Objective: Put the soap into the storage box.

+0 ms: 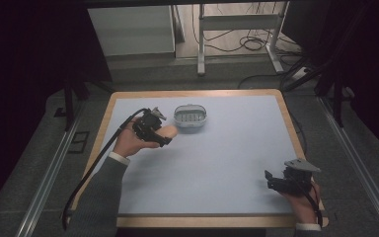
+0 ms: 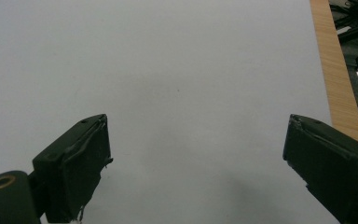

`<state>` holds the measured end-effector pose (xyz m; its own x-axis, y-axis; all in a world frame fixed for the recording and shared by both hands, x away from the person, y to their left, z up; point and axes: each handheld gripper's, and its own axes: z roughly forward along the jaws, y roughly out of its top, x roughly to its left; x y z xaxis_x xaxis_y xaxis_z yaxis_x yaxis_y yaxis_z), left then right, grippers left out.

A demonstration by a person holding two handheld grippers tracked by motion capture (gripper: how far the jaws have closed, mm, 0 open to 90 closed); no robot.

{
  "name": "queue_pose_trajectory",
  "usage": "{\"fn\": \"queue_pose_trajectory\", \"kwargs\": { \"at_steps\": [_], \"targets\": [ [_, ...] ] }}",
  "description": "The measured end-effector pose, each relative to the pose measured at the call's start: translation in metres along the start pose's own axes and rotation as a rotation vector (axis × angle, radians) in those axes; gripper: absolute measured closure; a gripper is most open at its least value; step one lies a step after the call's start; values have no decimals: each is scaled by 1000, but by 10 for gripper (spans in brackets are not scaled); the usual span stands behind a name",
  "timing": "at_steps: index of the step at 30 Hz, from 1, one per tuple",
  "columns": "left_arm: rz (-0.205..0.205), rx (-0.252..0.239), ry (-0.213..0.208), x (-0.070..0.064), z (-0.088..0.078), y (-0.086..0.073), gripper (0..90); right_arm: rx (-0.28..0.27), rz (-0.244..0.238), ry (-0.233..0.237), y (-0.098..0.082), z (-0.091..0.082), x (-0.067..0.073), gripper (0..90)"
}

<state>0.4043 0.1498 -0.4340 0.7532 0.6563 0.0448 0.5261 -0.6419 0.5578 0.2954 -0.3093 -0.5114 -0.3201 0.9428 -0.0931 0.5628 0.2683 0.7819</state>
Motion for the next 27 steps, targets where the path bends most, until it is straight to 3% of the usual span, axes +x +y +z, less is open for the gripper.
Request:
{"fn": "queue_pose_trajectory", "kwargs": {
  "at_steps": [27],
  "targets": [
    [20,-10,2,4,1,22,328,-2,3,0,0,-1,-2,72]
  ]
}}
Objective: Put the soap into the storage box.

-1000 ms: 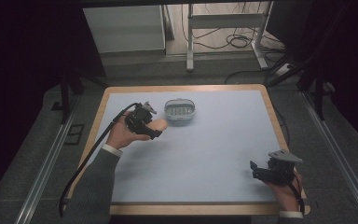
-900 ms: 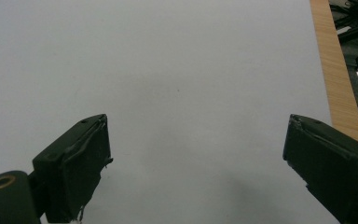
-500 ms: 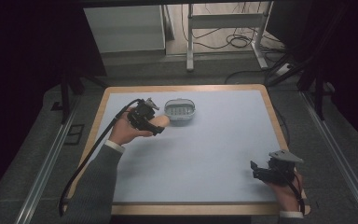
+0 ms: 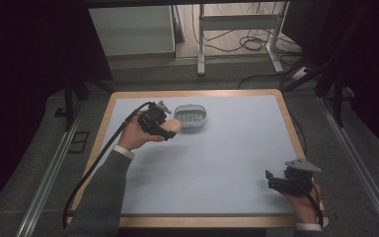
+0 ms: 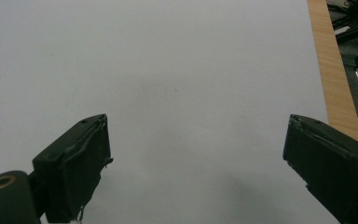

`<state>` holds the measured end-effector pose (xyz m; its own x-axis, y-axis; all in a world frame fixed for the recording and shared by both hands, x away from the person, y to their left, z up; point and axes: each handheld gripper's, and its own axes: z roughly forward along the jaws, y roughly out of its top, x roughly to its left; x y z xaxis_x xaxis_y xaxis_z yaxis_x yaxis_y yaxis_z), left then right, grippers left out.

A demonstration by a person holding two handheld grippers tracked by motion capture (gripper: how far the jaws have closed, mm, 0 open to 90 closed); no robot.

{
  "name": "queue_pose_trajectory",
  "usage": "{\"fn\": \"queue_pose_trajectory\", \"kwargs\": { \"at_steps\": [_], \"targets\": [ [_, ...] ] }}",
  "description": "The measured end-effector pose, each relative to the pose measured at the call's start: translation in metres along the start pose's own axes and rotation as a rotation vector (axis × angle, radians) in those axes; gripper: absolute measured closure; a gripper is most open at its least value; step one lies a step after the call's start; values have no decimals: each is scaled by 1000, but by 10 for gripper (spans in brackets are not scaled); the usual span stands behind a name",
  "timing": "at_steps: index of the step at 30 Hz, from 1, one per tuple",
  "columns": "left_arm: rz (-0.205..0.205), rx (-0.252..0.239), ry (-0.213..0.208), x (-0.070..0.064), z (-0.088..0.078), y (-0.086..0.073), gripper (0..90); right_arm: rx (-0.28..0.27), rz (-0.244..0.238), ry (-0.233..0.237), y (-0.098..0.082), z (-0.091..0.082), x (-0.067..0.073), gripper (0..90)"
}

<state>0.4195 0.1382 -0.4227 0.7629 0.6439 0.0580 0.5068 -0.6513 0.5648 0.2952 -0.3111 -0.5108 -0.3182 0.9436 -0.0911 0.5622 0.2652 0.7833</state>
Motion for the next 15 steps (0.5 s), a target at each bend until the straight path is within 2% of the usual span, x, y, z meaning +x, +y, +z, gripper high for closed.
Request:
{"fn": "queue_pose_trajectory", "kwargs": {
  "at_steps": [15],
  "targets": [
    [4,9,-15,9,14,12,328,-3,-2,1,0,1,1,72]
  ]
}}
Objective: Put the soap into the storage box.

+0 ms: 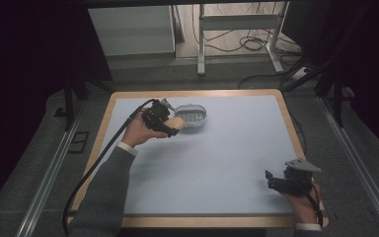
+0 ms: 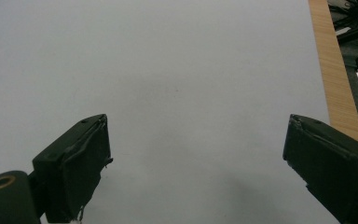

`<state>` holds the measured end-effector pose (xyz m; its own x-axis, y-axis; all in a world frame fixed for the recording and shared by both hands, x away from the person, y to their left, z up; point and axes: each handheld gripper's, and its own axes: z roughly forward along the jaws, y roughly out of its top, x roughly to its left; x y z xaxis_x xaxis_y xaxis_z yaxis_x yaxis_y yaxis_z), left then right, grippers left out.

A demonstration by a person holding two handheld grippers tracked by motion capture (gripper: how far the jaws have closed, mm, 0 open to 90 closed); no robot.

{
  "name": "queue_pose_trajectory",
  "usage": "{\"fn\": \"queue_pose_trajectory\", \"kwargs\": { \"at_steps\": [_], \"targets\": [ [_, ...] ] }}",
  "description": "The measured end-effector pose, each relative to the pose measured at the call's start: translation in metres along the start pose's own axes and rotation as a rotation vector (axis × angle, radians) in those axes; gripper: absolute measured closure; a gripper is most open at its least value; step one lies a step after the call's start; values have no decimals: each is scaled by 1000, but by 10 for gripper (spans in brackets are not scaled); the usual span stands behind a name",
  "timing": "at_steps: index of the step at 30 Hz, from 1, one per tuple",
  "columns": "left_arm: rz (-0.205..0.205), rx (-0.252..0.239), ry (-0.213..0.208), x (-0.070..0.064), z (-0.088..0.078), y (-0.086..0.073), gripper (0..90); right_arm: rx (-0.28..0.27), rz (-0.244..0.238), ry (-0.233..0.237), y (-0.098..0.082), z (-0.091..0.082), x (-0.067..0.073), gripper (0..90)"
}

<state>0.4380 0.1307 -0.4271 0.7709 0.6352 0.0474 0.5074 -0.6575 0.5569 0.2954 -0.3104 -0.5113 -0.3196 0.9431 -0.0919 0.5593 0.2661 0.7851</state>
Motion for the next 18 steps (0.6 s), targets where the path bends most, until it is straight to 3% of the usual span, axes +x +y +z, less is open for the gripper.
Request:
{"fn": "queue_pose_trajectory", "kwargs": {
  "at_steps": [18],
  "targets": [
    [-12,18,-6,14,13,13,328,3,3,-6,0,0,-1,72]
  ]
}}
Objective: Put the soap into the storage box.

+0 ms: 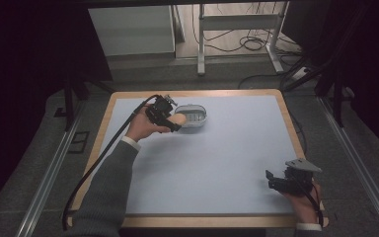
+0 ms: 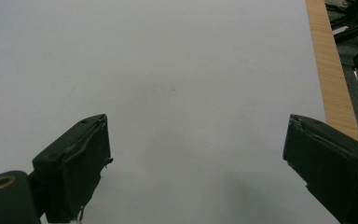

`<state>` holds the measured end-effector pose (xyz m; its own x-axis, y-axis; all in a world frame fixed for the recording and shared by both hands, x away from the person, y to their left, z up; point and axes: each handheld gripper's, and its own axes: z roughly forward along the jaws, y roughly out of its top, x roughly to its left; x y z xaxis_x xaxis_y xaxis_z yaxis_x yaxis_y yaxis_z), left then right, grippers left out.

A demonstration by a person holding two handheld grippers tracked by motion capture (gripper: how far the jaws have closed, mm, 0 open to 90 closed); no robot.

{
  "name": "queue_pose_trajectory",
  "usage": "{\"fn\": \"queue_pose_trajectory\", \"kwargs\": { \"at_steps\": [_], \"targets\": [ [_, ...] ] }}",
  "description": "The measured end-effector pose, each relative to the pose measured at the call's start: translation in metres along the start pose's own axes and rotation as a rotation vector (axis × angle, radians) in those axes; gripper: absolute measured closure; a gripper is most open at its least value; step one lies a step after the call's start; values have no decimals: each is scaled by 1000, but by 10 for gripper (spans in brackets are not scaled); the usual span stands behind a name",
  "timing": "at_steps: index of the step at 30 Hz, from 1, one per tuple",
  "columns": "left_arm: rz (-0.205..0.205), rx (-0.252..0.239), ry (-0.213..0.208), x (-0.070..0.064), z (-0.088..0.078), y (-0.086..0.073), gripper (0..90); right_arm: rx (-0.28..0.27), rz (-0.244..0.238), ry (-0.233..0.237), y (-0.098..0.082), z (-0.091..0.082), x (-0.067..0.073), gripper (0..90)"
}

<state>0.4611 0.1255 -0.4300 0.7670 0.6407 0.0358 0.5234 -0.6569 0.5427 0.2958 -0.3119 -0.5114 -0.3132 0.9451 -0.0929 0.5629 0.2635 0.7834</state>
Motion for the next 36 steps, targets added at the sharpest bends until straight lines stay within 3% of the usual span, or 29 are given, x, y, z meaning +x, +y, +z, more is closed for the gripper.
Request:
{"fn": "queue_pose_trajectory", "kwargs": {
  "at_steps": [36],
  "targets": [
    [41,11,-17,12,29,35,329,4,10,-8,-2,0,-5,72]
  ]
}}
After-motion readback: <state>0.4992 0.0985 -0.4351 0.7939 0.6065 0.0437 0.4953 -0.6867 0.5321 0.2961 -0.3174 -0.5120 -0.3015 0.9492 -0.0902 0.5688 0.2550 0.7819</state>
